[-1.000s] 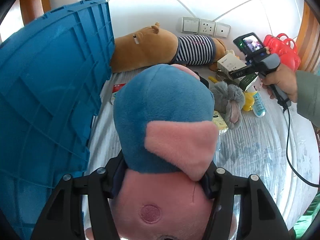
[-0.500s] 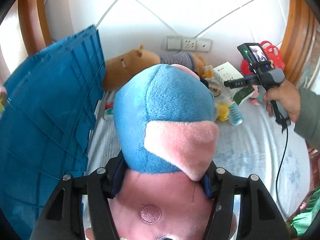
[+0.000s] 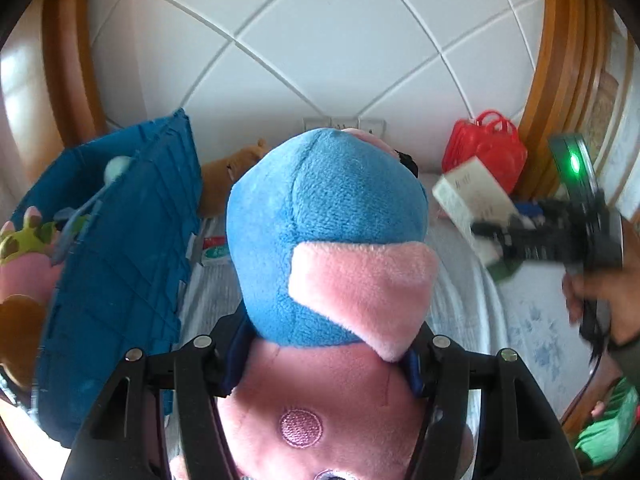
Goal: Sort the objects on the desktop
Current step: 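Carry the pig plush and patch box toward the blue crate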
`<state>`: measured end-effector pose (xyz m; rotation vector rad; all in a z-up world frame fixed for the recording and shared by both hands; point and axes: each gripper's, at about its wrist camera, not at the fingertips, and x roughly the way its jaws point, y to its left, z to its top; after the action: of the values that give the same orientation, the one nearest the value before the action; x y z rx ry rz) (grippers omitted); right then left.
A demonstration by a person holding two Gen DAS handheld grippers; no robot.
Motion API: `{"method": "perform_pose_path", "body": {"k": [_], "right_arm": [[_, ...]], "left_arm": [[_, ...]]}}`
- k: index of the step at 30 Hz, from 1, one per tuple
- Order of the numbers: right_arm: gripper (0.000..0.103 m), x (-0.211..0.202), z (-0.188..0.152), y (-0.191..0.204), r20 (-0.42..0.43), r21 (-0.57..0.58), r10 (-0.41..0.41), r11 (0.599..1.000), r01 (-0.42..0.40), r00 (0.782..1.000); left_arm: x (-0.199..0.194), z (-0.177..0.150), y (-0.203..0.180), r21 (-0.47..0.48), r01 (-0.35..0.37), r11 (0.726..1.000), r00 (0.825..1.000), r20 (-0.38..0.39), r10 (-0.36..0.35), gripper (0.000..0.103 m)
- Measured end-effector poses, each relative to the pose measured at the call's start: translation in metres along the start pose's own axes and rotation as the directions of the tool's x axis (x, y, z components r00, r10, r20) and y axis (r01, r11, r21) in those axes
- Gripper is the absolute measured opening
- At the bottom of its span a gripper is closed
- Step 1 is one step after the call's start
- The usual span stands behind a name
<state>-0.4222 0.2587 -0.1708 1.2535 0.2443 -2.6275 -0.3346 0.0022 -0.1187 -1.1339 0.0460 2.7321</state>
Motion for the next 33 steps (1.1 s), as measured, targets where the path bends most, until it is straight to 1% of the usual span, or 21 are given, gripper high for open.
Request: {"method": "perform_pose_path", "body": {"k": [3,6,10,12,16,17,20,25,29,33], "right_arm": [[0.078,-0.024,-0.004,0.019,0.025,0.000,0.027,1.000,-0.027,0.999],[0.078,-0.045,0.001,0.041,0.053,0.008,0.057,0.998,-0.057,0.997],[0.078,-0.071,0.013,0.077,0.101,-0.008,0.065,0.998,-0.064,0.993],[0.078,-0.081,0.023,0.101,0.130,-0.018,0.064,0.998,-0.062,0.989],[0.078,-0.091,0.045,0.151,0.159,-0.022,0.067,0.998,-0.064,0.985],[0.078,-0.093,0.051,0.165,0.165,-0.024,0.070,0.997,-0.067,0.984],[0.078,-0.095,0.069,0.210,0.182,-0.037,0.083,0.996,-0.078,0.980],[0.078,-0.095,0.099,0.289,0.206,-0.068,0.110,0.993,-0.098,0.972],[0.078,-0.092,0.124,0.346,0.213,-0.085,0.136,0.989,-0.120,0.967],[0.078,-0.086,0.149,0.386,0.201,-0.102,0.152,0.986,-0.134,0.968]], "left_arm": [[-0.023,0.010,0.019,0.012,-0.032,0.999,0.998,0.051,0.032,0.060],[-0.045,0.022,0.050,0.002,-0.062,0.998,0.993,0.104,0.062,0.060],[-0.073,0.041,0.101,-0.001,-0.089,0.996,0.984,0.158,0.088,0.060],[-0.086,0.052,0.130,0.017,-0.102,0.995,0.981,0.170,0.097,0.060],[-0.107,0.068,0.190,0.054,-0.127,0.990,0.974,0.195,0.115,0.060],[-0.110,0.072,0.210,0.053,-0.133,0.990,0.973,0.197,0.121,0.060],[-0.111,0.087,0.265,0.042,-0.132,0.990,0.973,0.196,0.121,0.060],[-0.106,0.120,0.351,0.081,-0.145,0.986,0.971,0.201,0.126,0.060],[-0.094,0.144,0.400,0.101,-0.128,0.987,0.978,0.179,0.109,0.060],[-0.079,0.159,0.430,0.133,-0.114,0.985,0.982,0.167,0.091,0.060]]}}
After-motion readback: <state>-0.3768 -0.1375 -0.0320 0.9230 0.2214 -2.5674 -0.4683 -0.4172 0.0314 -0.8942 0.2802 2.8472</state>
